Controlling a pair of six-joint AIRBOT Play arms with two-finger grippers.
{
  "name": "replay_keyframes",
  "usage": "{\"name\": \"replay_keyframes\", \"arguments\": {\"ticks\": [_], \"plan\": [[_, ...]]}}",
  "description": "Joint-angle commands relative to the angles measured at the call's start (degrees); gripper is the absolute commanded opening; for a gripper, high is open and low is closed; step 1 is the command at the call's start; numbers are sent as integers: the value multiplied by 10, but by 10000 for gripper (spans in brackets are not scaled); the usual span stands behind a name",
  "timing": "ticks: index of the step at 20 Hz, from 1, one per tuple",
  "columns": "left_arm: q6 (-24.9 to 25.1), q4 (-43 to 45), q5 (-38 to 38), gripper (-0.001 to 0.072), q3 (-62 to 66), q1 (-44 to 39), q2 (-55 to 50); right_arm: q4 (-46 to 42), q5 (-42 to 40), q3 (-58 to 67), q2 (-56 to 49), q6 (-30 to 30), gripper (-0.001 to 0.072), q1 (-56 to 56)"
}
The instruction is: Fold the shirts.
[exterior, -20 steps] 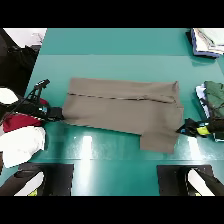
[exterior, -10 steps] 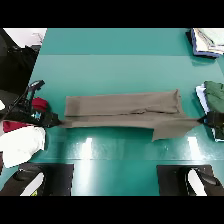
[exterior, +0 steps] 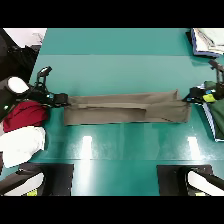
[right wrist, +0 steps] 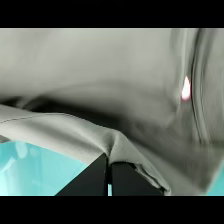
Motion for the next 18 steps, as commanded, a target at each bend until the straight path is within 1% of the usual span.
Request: {"name": "replay_keyframes", "arguments": {"ticks": [1, 4, 5, 6, 7, 8, 10, 12, 14, 15, 16, 17, 18], "plan": [[0, -3, 63, 32, 15, 0, -70, 3, -43, 42, -88, 0, 19, 30], [-1, -3, 112, 34, 16, 1, -77, 7, -59, 93, -139, 0, 20, 37], [-1, -3, 115, 179, 22, 1, -77, 17, -64, 114, -156, 3, 24, 37], [-1, -3, 112, 560, 31, 1, -77, 34, -63, 134, -169, 4, 108, 37], [-1, -3, 99, 697, 47, 1, -77, 52, -63, 155, -179, 4, 352, 31], [0, 1, 81, 661, 67, 1, -77, 66, -57, 174, -184, 4, 497, 24], [0, 13, 31, 660, 121, 1, -76, 78, -32, 206, -180, 3, 510, 5], [0, 14, -23, 659, 168, 1, -75, 78, 5, 204, -159, -28, 510, -26], [0, 2, -49, 657, 183, 0, -68, 77, 43, 174, -136, -66, 511, -67], [0, -16, -50, 537, 183, 0, -67, 78, 52, 151, -130, -77, 513, -91], [0, -35, -51, 187, 183, 0, -68, 79, 53, 129, -129, -82, 566, -113], [4, -50, -49, 44, 183, -3, -67, 79, 51, 105, -132, -82, 699, -133], [13, -60, -43, 33, 183, -10, -68, 80, 52, 83, -140, -92, 712, -151]]}}
